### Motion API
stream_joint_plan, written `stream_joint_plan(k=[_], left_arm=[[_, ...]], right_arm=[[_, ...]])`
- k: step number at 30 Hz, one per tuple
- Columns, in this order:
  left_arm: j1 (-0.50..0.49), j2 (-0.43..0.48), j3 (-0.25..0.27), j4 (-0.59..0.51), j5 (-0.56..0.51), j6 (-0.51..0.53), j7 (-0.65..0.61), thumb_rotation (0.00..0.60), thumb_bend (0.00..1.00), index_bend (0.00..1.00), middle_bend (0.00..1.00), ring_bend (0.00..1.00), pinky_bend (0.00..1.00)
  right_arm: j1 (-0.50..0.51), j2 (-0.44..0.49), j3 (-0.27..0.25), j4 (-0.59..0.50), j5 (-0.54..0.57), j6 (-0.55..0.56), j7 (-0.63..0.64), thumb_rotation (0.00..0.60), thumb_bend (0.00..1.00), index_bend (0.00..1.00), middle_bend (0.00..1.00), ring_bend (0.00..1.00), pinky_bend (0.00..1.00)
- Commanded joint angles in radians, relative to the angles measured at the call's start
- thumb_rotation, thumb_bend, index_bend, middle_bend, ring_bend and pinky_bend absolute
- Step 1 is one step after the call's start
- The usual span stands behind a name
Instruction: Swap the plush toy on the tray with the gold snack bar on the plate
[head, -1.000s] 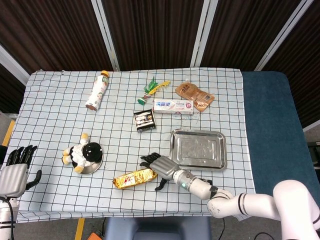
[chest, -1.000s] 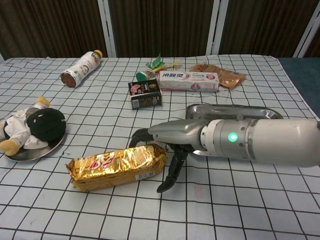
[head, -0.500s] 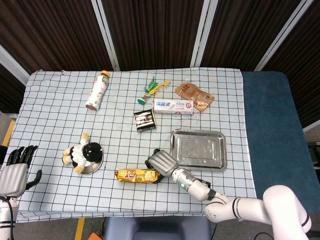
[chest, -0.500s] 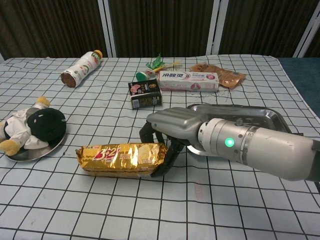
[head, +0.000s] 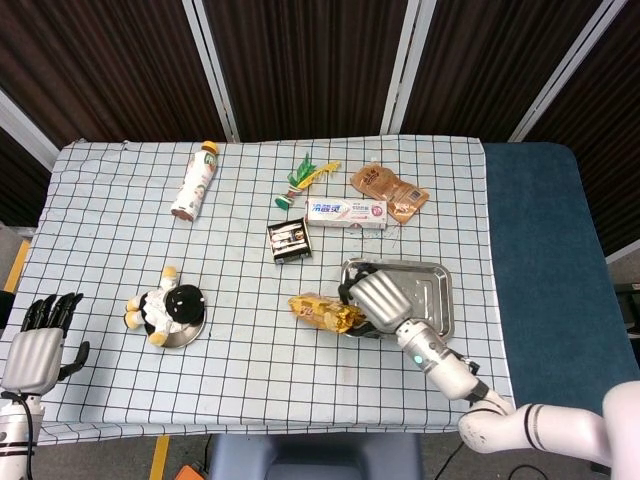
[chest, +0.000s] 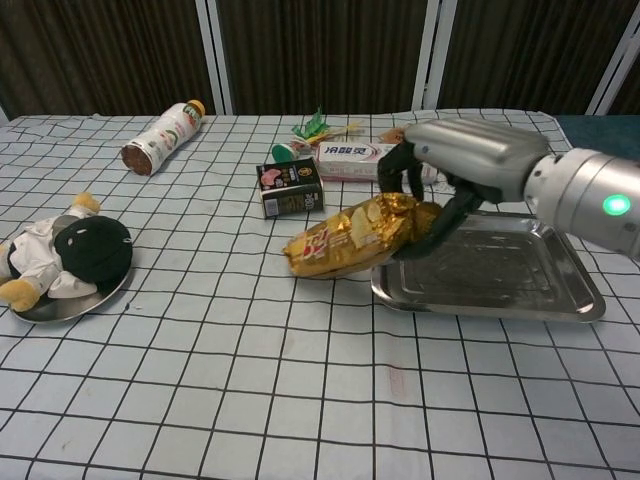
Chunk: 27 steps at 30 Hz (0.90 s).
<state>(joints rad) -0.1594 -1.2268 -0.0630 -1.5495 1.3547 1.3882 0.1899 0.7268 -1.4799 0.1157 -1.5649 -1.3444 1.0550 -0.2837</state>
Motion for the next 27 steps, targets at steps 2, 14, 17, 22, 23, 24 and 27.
stream_joint_plan(k=[2,14,17,22,23,24,27], left_arm=[[-0.001,-0.003,0.0,-0.001,0.0,-0.002,0.008,0.6,0.44,0.08,0.09,0.0,0.07],[-0.005,-0.013,0.005,-0.002,0.001,-0.014,0.029,0.6,0.44,0.08,0.09,0.0,0.07],[-0.006,-0.013,0.005,-0.002,0.0,-0.016,0.03,0.6,0.44,0.08,0.09,0.0,0.07],[-0.005,-0.012,0.006,-0.003,0.004,-0.015,0.026,0.6,0.44,0.08,0.09,0.0,0.07],[-0.005,-0.012,0.006,-0.003,0.005,-0.015,0.025,0.6,0.44,0.08,0.09,0.0,0.07],[-0.005,-0.012,0.006,-0.002,0.006,-0.014,0.025,0.6,0.44,0.08,0.09,0.0,0.07],[-0.005,-0.012,0.007,-0.002,0.007,-0.016,0.023,0.6,0.44,0.08,0.09,0.0,0.07]], right_arm=[[-0.099,0.14,-0.027,-0.101,-0.024,0.105,0.023,0.6,0.08,0.93,0.61,0.6,0.38],[-0.238,0.247,-0.077,-0.077,-0.088,0.223,0.16,0.6,0.08,0.93,0.62,0.6,0.39],[-0.251,0.237,-0.076,-0.067,-0.08,0.228,0.122,0.6,0.08,0.93,0.62,0.6,0.39],[-0.269,0.189,-0.054,-0.024,-0.055,0.257,0.032,0.6,0.08,0.93,0.62,0.61,0.4],[-0.273,0.17,-0.044,-0.006,-0.05,0.274,0.005,0.6,0.08,0.93,0.62,0.61,0.4],[-0.277,0.155,-0.036,0.008,-0.048,0.288,-0.013,0.6,0.08,0.93,0.62,0.61,0.4],[-0.29,0.116,-0.016,0.033,-0.045,0.329,-0.049,0.6,0.08,0.93,0.63,0.63,0.4]])
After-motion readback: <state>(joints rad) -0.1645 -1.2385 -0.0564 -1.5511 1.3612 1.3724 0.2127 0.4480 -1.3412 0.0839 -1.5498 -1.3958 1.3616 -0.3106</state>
